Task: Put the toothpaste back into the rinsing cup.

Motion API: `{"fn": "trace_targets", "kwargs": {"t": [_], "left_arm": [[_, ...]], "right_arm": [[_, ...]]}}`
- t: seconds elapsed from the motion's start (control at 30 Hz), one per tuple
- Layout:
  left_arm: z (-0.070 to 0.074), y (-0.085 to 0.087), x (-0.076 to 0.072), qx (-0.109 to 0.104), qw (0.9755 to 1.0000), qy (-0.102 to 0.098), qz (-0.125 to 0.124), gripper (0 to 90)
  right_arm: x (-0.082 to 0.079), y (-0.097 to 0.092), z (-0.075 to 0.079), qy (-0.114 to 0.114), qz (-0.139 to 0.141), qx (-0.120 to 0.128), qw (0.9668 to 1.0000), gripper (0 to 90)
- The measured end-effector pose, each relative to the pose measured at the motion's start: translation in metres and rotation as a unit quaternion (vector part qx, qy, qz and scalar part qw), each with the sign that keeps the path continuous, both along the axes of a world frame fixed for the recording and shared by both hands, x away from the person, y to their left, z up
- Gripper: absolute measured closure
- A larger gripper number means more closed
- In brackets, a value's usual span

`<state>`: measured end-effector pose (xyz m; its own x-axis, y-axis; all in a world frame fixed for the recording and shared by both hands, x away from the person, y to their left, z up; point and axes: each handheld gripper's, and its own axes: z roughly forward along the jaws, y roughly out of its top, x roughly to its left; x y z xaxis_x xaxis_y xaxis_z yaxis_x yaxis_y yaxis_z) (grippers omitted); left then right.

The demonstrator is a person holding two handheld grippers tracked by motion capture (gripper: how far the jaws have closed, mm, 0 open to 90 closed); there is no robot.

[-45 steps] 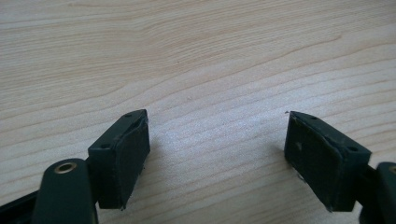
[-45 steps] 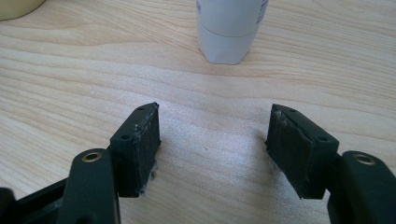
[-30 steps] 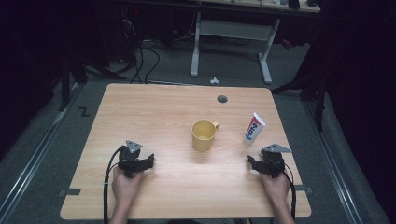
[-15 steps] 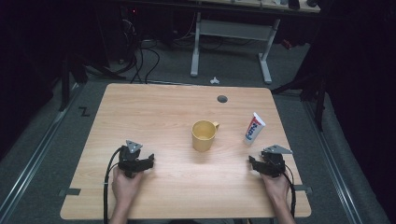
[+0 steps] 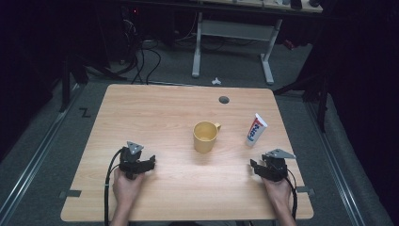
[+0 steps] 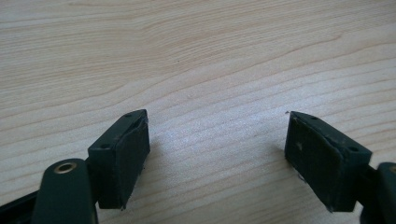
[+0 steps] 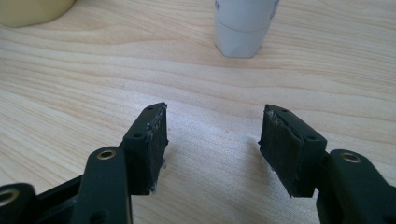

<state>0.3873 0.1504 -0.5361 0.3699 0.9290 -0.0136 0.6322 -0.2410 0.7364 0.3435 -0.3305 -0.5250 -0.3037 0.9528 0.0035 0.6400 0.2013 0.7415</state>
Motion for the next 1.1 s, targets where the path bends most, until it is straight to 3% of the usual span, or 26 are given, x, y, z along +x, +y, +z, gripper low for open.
{"fn": "trace_targets", "kwargs": {"t": [0.4,1.1], "left_arm": [[0.000,0.000,0.000,0.000,1.0000,0.000,0.000,22.5],[0.000,0.000,0.000,0.000,1.0000,0.000,0.000,22.5]], "right_arm": [[0.000,0.000,0.010,-0.016,0.003,0.013,0.9998,40.0],[0.015,-0.006,0.028,-0.046,-0.007,0.043,0.9980,40.3]]}}
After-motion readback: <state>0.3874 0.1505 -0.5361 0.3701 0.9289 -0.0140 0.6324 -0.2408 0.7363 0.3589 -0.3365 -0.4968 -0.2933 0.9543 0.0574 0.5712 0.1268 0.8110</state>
